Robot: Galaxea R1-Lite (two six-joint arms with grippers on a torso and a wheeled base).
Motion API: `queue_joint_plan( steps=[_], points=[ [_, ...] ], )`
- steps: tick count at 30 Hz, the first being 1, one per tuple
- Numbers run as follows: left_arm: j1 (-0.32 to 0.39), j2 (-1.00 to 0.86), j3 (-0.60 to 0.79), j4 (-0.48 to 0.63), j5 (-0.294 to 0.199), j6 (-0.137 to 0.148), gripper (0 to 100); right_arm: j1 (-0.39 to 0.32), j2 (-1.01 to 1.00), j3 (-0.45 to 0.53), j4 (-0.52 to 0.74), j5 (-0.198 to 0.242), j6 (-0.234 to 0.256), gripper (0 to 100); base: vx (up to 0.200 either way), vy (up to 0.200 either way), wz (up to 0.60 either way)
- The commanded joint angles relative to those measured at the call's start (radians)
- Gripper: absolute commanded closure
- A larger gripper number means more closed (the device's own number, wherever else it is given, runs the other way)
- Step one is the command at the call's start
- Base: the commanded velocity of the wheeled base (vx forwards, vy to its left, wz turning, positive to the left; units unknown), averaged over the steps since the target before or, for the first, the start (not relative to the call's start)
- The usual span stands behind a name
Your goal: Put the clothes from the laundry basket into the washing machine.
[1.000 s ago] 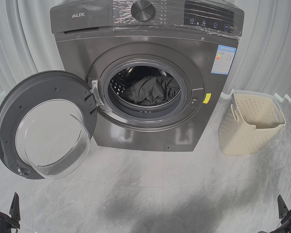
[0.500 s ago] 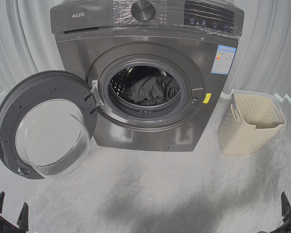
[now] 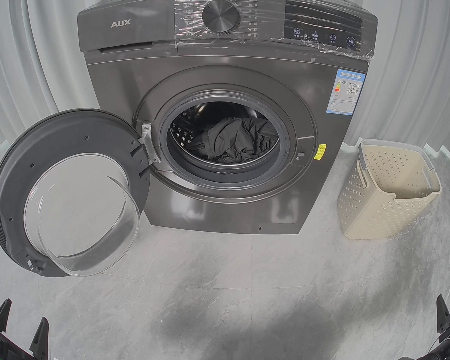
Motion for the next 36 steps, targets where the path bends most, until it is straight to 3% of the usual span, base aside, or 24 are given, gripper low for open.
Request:
queue_joint_plan(
  steps=[1, 5, 8, 10, 17, 24, 36],
  points=[
    [0.000, -0.011, 0.016, 0.002, 0.000, -0.003, 0, 0.002, -0.010, -0.001, 0.004, 0.054, -0.002, 0, 0.000, 0.200, 0.00],
    [0.000, -0.011, 0.016, 0.002, 0.000, -0.003, 0, 0.002, -0.010, -0.003, 0.009, 0.049, -0.026, 0, 0.000, 0.200, 0.00],
    [0.000, -0.011, 0.016, 0.004, 0.000, -0.004, 0, 0.006, 0.003, 0.016, 0.007, 0.155, -0.008, 0, 0.000, 0.200, 0.00],
    [0.000, -0.011, 0.016, 0.002, 0.000, -0.003, 0, 0.005, 0.004, 0.033, -0.017, 0.178, -0.005, 0, 0.000, 0.200, 0.00],
    [0.000, -0.011, 0.016, 0.002, -0.002, -0.001, 0, 0.000, -0.002, 0.034, -0.027, 0.138, 0.011, 0, 0.000, 0.200, 0.00],
    [0.000, -0.011, 0.016, 0.002, -0.007, 0.014, 0, 0.003, -0.005, 0.037, -0.034, 0.140, 0.005, 0, 0.000, 0.200, 0.00],
    [0.000, -0.011, 0.016, 0.002, -0.008, 0.013, 0, 0.003, -0.005, 0.037, -0.034, 0.140, 0.005, 0, 0.000, 0.167, 0.00]
  ],
)
